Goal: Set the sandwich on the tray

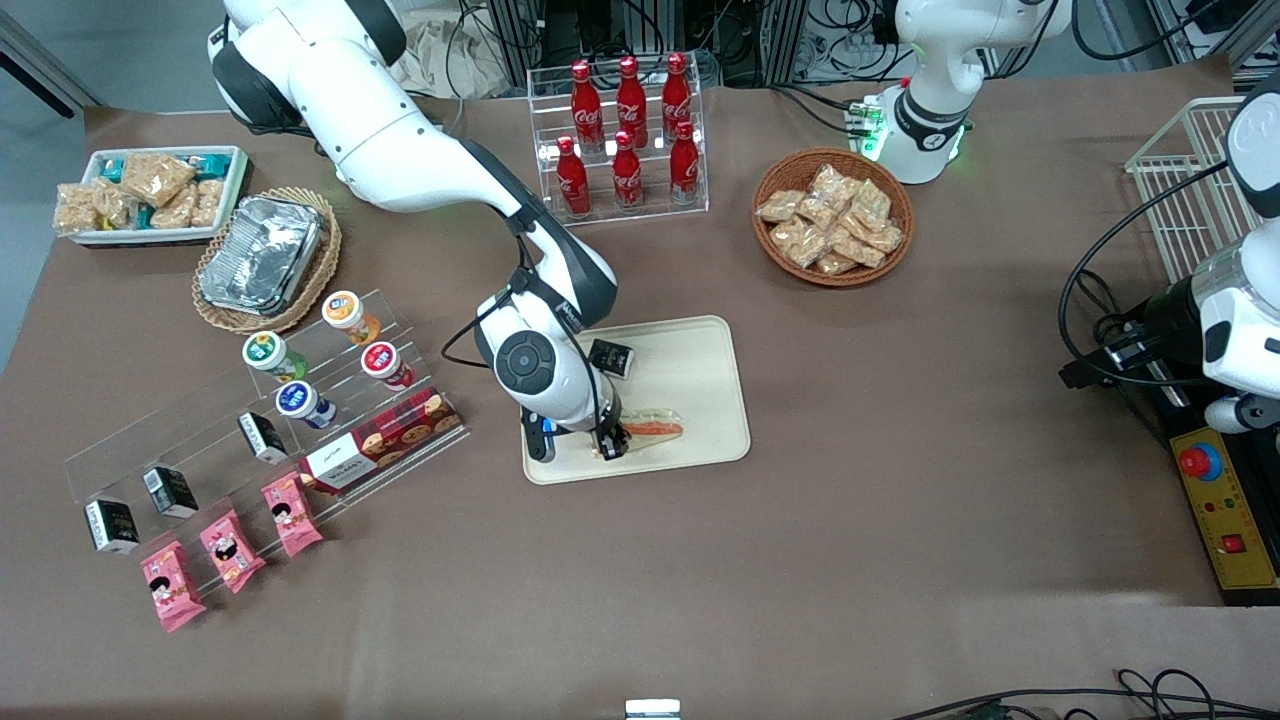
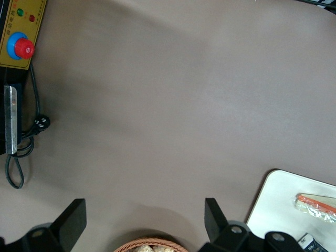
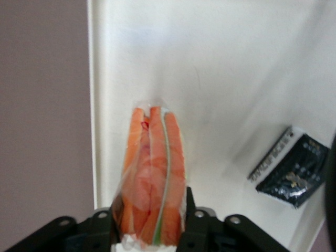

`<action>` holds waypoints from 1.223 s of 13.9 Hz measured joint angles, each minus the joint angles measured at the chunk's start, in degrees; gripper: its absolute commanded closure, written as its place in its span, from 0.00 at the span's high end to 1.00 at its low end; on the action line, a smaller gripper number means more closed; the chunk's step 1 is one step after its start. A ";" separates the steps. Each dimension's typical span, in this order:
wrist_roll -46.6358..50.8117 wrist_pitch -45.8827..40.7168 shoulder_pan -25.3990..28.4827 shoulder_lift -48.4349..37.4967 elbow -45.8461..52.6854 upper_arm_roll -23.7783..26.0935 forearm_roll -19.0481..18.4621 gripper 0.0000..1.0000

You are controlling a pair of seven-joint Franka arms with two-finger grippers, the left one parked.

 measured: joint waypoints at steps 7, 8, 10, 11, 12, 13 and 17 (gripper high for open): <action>-0.50 -1.09 -0.13 -1.19 1.39 -0.26 -2.58 0.83; -1.71 -3.31 -0.13 -2.07 1.81 -0.26 -2.64 0.84; -7.48 -9.85 -0.21 -5.25 2.53 -0.29 -2.72 0.86; -11.25 -13.40 -0.40 -7.49 2.60 -0.35 -2.73 0.93; -14.74 -16.94 -0.71 -9.73 2.60 -0.43 -2.73 0.93; -18.23 -20.42 -1.17 -11.88 2.59 -0.53 -2.80 0.93; -36.21 -29.12 -3.87 -19.90 1.52 -0.96 -3.06 0.94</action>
